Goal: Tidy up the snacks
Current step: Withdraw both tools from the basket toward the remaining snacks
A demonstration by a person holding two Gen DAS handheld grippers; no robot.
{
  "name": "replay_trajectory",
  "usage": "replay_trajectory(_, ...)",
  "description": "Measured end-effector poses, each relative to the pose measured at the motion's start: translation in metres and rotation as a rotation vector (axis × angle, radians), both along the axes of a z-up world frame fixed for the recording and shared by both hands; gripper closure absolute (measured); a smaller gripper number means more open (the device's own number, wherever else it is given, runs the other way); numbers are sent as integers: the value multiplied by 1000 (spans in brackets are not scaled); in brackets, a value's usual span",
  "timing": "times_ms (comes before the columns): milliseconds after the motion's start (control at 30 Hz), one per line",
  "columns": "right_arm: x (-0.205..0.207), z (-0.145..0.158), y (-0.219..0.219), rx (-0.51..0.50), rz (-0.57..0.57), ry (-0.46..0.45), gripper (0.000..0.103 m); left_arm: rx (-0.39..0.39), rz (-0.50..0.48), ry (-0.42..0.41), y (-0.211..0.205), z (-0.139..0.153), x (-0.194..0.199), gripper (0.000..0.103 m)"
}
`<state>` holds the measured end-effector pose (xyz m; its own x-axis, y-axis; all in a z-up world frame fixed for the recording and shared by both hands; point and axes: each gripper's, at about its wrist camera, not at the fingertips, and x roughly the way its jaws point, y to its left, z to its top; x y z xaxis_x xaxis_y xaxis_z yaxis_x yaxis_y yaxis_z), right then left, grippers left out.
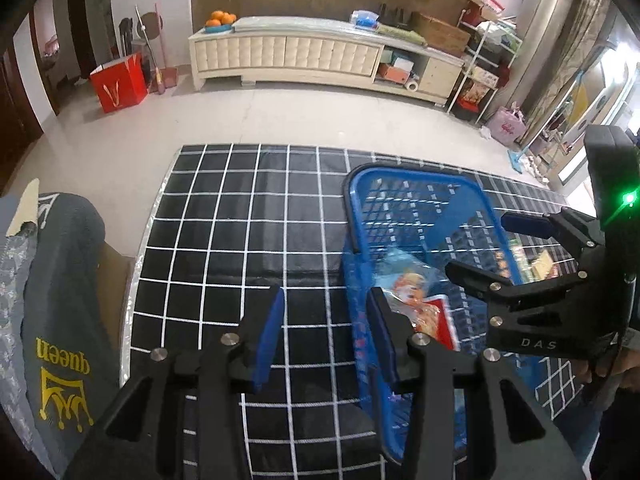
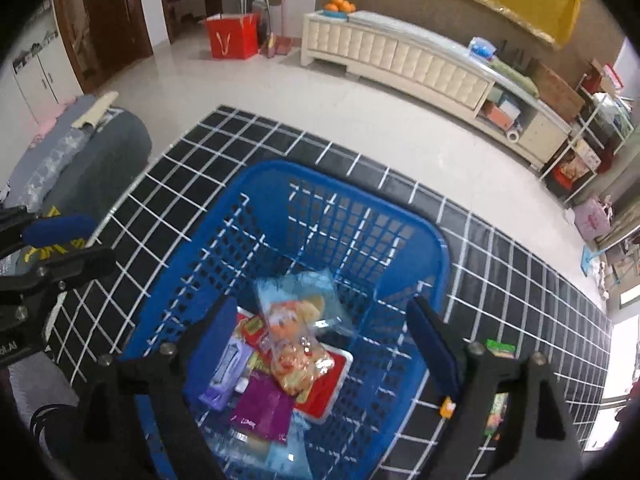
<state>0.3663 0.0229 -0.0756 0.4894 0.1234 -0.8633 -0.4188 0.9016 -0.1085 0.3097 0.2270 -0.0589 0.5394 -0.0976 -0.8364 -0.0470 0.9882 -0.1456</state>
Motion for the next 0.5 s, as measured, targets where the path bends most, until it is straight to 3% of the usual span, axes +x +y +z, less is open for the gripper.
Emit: replay_trajectory(500, -89, 73, -84, 55, -77, -120, 14, 47, -100, -87, -84, 59, -61, 63)
